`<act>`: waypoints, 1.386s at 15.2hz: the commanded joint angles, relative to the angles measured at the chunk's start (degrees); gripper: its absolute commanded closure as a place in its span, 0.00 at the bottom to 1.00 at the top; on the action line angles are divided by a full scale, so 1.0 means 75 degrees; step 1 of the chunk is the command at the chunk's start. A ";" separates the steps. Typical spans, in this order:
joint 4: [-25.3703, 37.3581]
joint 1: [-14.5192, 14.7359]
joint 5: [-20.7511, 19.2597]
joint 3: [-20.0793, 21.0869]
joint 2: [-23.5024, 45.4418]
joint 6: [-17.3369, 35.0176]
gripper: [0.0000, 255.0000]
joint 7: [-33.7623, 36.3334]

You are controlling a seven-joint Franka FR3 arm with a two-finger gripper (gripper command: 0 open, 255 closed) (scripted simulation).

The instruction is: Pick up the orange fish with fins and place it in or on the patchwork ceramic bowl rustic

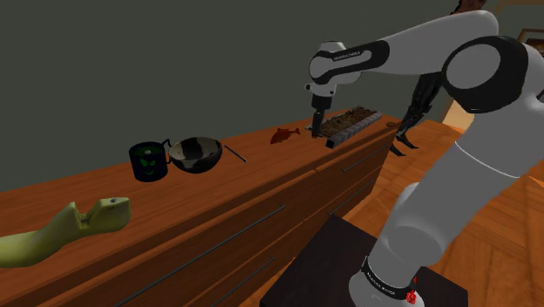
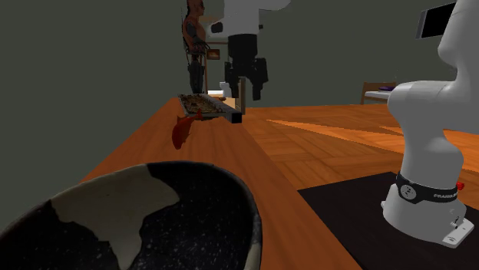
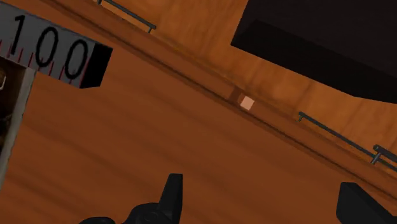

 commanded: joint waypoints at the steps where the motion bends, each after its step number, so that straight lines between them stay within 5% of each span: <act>1: 0.0531 0.0035 0.0364 -0.0285 0.0708 0.0210 0.00 -0.0747; 11: 0.3520 -0.0743 0.2524 -0.0499 0.3902 0.0137 0.00 -0.3709; 21: 0.2951 -0.0739 0.2653 -0.0429 0.4069 0.0845 0.00 -0.3799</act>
